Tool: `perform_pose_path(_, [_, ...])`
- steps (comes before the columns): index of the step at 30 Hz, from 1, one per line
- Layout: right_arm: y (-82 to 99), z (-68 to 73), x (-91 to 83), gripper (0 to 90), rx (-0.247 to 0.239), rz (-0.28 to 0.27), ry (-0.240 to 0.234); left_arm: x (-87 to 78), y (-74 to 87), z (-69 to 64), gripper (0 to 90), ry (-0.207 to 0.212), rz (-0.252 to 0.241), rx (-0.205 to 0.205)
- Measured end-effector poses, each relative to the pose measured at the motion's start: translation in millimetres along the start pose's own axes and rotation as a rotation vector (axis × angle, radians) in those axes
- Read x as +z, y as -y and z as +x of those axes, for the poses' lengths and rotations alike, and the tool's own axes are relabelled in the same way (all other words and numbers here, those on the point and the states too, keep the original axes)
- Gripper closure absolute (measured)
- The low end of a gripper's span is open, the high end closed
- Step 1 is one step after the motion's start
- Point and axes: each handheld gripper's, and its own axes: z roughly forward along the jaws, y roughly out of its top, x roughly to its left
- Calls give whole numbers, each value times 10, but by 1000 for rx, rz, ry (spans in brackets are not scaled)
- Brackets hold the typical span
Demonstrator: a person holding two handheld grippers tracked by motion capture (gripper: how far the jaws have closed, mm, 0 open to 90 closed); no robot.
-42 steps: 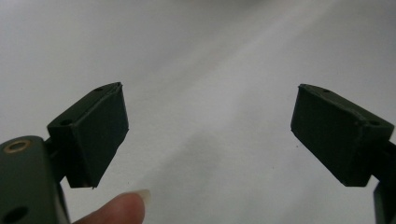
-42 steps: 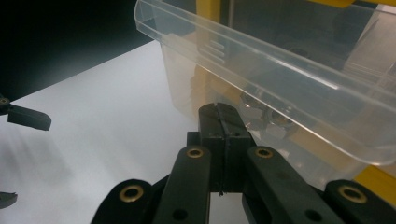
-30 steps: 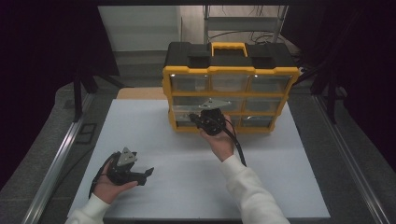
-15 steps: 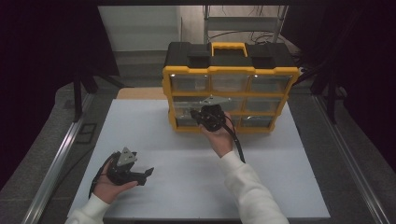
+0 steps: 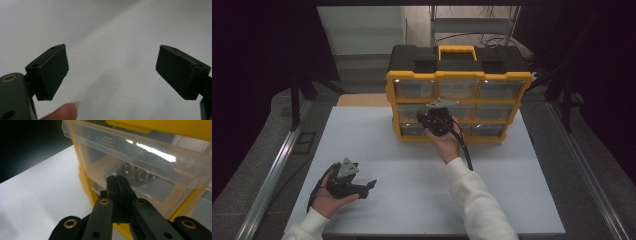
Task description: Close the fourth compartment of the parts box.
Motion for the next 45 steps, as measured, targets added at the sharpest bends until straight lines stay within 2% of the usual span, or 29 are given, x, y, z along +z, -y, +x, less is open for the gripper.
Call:
perform_pose_path(4, [-6,-52,40,900,13,-2,17,-1,1,5,119,0,0,0])
perform_pose_path(6, [-4,-71,58,900,15,0,11,0,2,6,119,0,1,1])
perform_pose_path(10, [1,-58,55,900,1,2,20,5,2,1,119,0,3,4])
perform_pose_path(13, [4,-51,40,900,11,-5,20,3,3,1,119,0,2,2])
perform_pose_path(16, [10,-42,2,900,5,-13,5,4,6,8,119,0,3,1])
perform_pose_path(21, [70,24,-93,900,-33,-15,-33,3,7,7,119,1,2,1])
perform_pose_path(30, [304,65,-338,900,-74,-2,-112,3,4,-6,119,-3,3,5])
perform_pose_path(37, [537,58,-570,893,-106,22,-154,-1,7,2,119,-5,0,-2])
perform_pose_path(39, [611,43,-646,855,-113,37,-162,0,6,-1,119,-7,3,1])
perform_pose_path(40, [647,34,-681,798,-116,45,-168,0,6,-1,119,-7,3,0])
perform_pose_path(43, [767,21,-783,515,-133,56,-174,3,8,5,119,-8,1,-2])
perform_pose_path(45, [850,15,-845,418,-142,74,-170,1,8,6,119,-7,1,-4])
